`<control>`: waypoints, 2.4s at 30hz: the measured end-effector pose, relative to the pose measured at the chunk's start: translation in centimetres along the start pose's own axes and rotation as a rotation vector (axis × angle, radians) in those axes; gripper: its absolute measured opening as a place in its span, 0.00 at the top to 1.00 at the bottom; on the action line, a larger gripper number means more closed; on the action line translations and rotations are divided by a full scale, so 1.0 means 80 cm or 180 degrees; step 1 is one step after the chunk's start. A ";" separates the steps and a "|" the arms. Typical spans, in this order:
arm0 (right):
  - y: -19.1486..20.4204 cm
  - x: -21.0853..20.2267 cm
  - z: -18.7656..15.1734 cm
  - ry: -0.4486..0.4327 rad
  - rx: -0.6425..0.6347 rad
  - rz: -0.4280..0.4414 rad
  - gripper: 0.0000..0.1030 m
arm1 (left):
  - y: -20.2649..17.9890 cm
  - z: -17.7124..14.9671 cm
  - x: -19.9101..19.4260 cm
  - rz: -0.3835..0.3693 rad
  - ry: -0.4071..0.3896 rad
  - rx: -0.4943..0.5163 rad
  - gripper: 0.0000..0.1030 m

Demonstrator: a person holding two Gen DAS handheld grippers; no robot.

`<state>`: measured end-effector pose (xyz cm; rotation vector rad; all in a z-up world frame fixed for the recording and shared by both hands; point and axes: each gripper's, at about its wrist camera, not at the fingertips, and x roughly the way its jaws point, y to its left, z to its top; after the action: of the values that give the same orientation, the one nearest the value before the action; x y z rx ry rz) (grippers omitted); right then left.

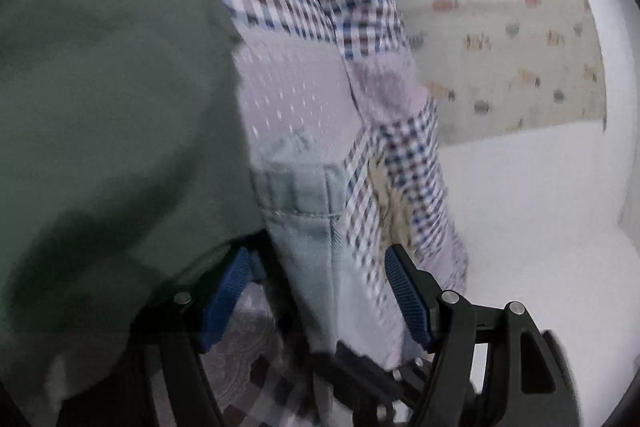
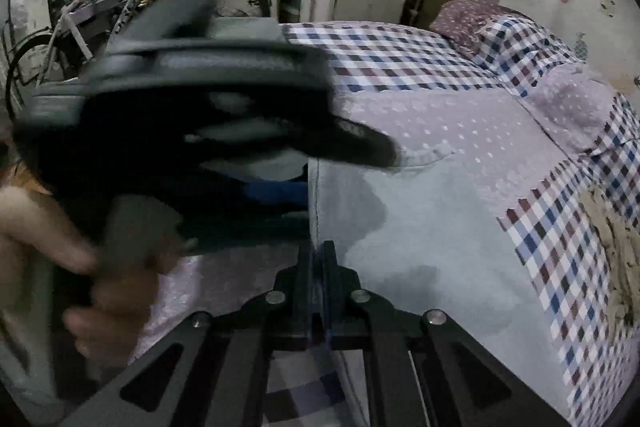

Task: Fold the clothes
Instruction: 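Lift the sweatpants with the left gripper while the right gripper holds the other end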

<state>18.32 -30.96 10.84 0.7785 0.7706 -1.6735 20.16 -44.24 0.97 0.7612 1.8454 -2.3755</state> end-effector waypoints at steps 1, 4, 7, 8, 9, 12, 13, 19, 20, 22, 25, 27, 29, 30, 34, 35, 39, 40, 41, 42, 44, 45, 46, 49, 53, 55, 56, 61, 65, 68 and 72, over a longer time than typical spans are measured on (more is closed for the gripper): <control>0.002 -0.003 -0.004 -0.0017 0.0025 0.0025 0.97 | -0.002 -0.002 0.007 0.0013 0.0019 0.0066 0.29; 0.008 -0.018 -0.022 -0.0085 0.0135 -0.0048 0.94 | -0.003 -0.007 0.023 0.0104 0.0028 0.0166 0.93; 0.023 -0.046 -0.068 -0.0238 0.0108 -0.0555 0.57 | 0.002 -0.004 0.020 0.0180 -0.0051 0.0107 0.98; 0.027 -0.053 -0.084 -0.0267 0.0105 -0.0685 0.49 | 0.000 -0.003 0.016 0.0115 -0.0105 0.0092 0.98; 0.034 -0.060 -0.110 -0.0266 0.0087 -0.0909 0.46 | -0.005 -0.002 0.012 0.0066 -0.0153 0.0113 0.98; 0.041 -0.072 -0.179 -0.0138 0.0099 -0.1605 0.46 | -0.021 -0.001 -0.001 -0.0079 -0.0316 0.0197 0.99; 0.036 -0.076 -0.201 -0.0063 0.0154 -0.1804 0.46 | -0.025 0.000 -0.005 -0.0114 -0.0360 0.0210 0.99; -0.005 -0.107 -0.322 0.0491 0.0597 -0.2691 0.46 | -0.018 0.000 -0.021 -0.0200 -0.0477 0.0109 0.99; -0.010 -0.112 -0.336 0.0565 0.0592 -0.2772 0.46 | -0.018 0.000 -0.021 -0.0214 -0.0487 0.0101 0.99; -0.023 -0.120 -0.361 0.0689 0.0592 -0.2865 0.48 | -0.022 -0.001 -0.019 -0.0245 -0.0525 0.0123 0.99; -0.040 -0.145 -0.375 0.0781 0.0748 -0.2742 0.99 | -0.029 -0.001 -0.029 -0.0292 -0.0575 0.0165 1.00; -0.045 -0.169 -0.373 0.0803 0.0828 -0.2641 0.98 | -0.038 -0.003 -0.041 -0.0338 -0.0635 0.0189 1.00; -0.034 -0.192 -0.367 0.0755 0.0785 -0.2541 0.98 | -0.055 -0.009 -0.064 -0.0476 -0.0781 0.0322 1.00; -0.031 -0.190 -0.370 0.0843 0.0769 -0.2320 0.98 | -0.062 -0.011 -0.072 -0.0519 -0.0831 0.0410 1.00; -0.017 -0.181 -0.379 0.1176 0.0609 -0.1550 0.91 | -0.049 -0.009 -0.043 0.0257 -0.0742 0.0591 1.00; -0.014 -0.179 -0.378 0.1251 0.0516 -0.1430 0.90 | -0.034 -0.008 -0.033 0.0417 -0.0674 0.0477 1.00; -0.037 -0.209 -0.340 0.1082 0.0532 -0.0689 0.89 | -0.013 -0.007 -0.037 0.0503 -0.0665 0.0254 1.00; -0.047 -0.221 -0.324 0.0932 0.0557 -0.0547 0.87 | -0.021 -0.008 -0.041 0.0497 -0.0713 0.0322 1.00; -0.058 -0.233 -0.307 0.0783 0.0585 -0.0423 0.82 | -0.028 -0.009 -0.045 0.0491 -0.0761 0.0389 1.00; -0.079 -0.240 -0.290 0.0642 0.0628 -0.0393 0.67 | -0.035 -0.011 -0.048 0.0493 -0.0807 0.0444 1.00; -0.130 -0.241 -0.258 0.0435 0.0725 -0.0372 0.58 | -0.043 -0.014 -0.050 0.0504 -0.0879 0.0509 1.00; -0.161 -0.232 -0.244 0.0409 0.0810 -0.0369 0.58 | -0.043 -0.013 -0.047 0.0508 -0.0890 0.0497 1.00; -0.191 -0.222 -0.230 0.0396 0.0889 -0.0369 0.58 | -0.041 -0.011 -0.044 0.0512 -0.0885 0.0458 1.00; -0.271 -0.170 -0.212 0.0571 0.1051 -0.0402 0.58 | -0.025 -0.011 -0.043 0.0544 -0.0831 0.0330 1.00; -0.332 -0.091 -0.211 0.1036 0.1146 -0.0299 0.58 | -0.019 -0.009 -0.042 0.0549 -0.0771 0.0307 1.00; -0.343 -0.068 -0.210 0.1147 0.1069 -0.0211 0.58 | -0.020 -0.009 -0.041 0.0541 -0.0757 0.0324 1.00; -0.348 -0.057 -0.209 0.1200 0.1028 -0.0166 0.58 | -0.021 -0.009 -0.041 0.0536 -0.0753 0.0328 1.00; -0.334 -0.023 -0.200 0.1383 0.0678 -0.0143 0.57 | -0.029 -0.010 -0.037 0.0543 -0.0741 0.0430 1.00; -0.309 -0.020 -0.187 0.1362 0.0351 -0.0447 0.87 | -0.030 -0.007 -0.033 0.0498 -0.0689 0.0444 1.00; -0.284 -0.025 -0.180 0.1351 0.0037 -0.0869 1.00 | -0.030 -0.006 -0.029 0.0425 -0.0668 0.0439 1.00; -0.290 -0.086 -0.169 0.0822 0.0189 -0.1444 1.00 | -0.070 -0.022 -0.051 -0.0224 -0.0935 0.0983 1.00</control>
<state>-1.39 -11.43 10.98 0.9211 1.1470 -2.0278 22.57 -42.02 7.35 0.3374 1.4367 -2.6797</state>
